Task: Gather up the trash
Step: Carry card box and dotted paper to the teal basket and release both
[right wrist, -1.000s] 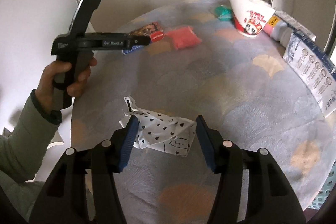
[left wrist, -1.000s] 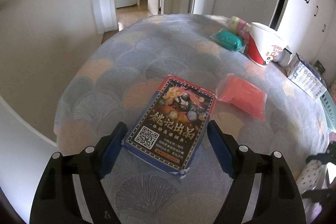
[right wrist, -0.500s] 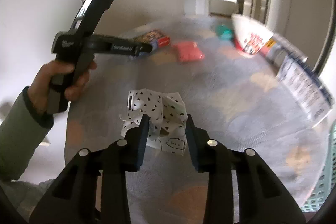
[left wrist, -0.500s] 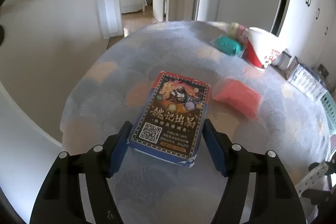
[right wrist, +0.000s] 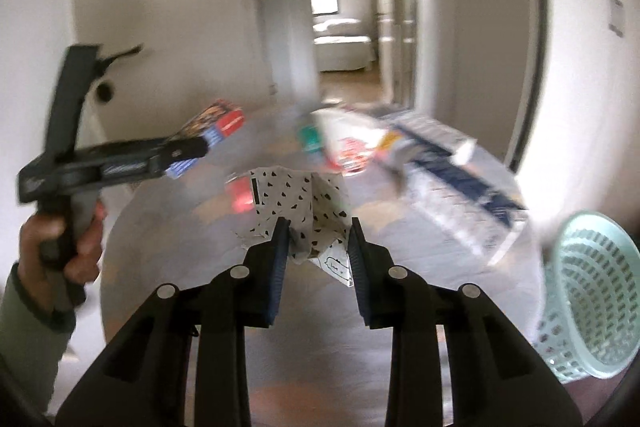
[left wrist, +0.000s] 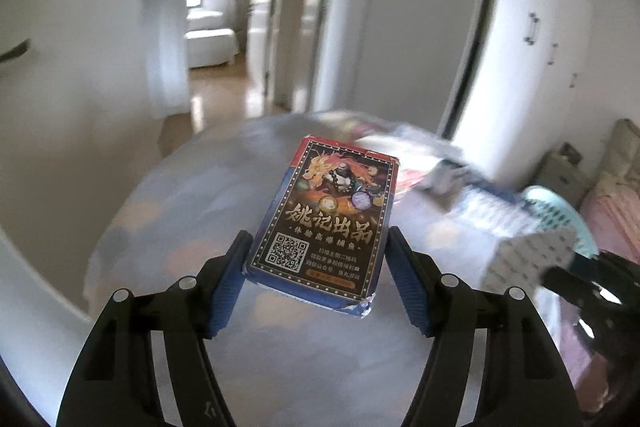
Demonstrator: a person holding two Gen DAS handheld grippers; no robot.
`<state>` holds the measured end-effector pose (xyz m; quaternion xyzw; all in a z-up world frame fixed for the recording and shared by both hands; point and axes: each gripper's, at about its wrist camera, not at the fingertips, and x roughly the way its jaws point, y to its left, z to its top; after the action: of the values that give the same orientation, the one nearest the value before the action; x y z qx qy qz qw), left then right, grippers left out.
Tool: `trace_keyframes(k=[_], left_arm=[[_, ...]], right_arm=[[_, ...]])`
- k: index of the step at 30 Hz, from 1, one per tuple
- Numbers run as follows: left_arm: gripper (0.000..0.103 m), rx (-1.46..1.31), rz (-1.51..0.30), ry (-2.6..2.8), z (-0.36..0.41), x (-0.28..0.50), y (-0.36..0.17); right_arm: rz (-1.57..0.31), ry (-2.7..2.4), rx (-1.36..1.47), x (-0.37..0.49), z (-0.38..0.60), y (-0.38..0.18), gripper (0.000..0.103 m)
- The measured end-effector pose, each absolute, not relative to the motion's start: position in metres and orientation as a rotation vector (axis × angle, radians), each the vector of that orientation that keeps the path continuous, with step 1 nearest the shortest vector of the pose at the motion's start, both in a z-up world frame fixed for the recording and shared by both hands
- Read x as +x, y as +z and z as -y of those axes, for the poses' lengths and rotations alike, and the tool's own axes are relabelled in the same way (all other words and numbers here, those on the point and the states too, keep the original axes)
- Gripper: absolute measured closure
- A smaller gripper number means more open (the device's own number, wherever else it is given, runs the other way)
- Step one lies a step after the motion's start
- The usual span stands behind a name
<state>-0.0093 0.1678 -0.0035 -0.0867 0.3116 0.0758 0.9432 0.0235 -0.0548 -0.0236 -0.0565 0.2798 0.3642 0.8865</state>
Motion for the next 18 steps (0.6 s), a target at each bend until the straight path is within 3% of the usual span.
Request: trace_keyframes(k=[11, 18], left_arm=[[0.038, -0.108, -0.576, -0.123, -0.044, 0.057, 0.033], [0.038, -0.009, -0.619, -0.249, 0.040, 0.103, 0.026]], right_arm=[[-0.505, 0.407, 0.007, 0.062, 0.161, 0.007, 0.076], [-0.510, 0.168, 0.120, 0.091, 0.253, 0.005, 0.076]])
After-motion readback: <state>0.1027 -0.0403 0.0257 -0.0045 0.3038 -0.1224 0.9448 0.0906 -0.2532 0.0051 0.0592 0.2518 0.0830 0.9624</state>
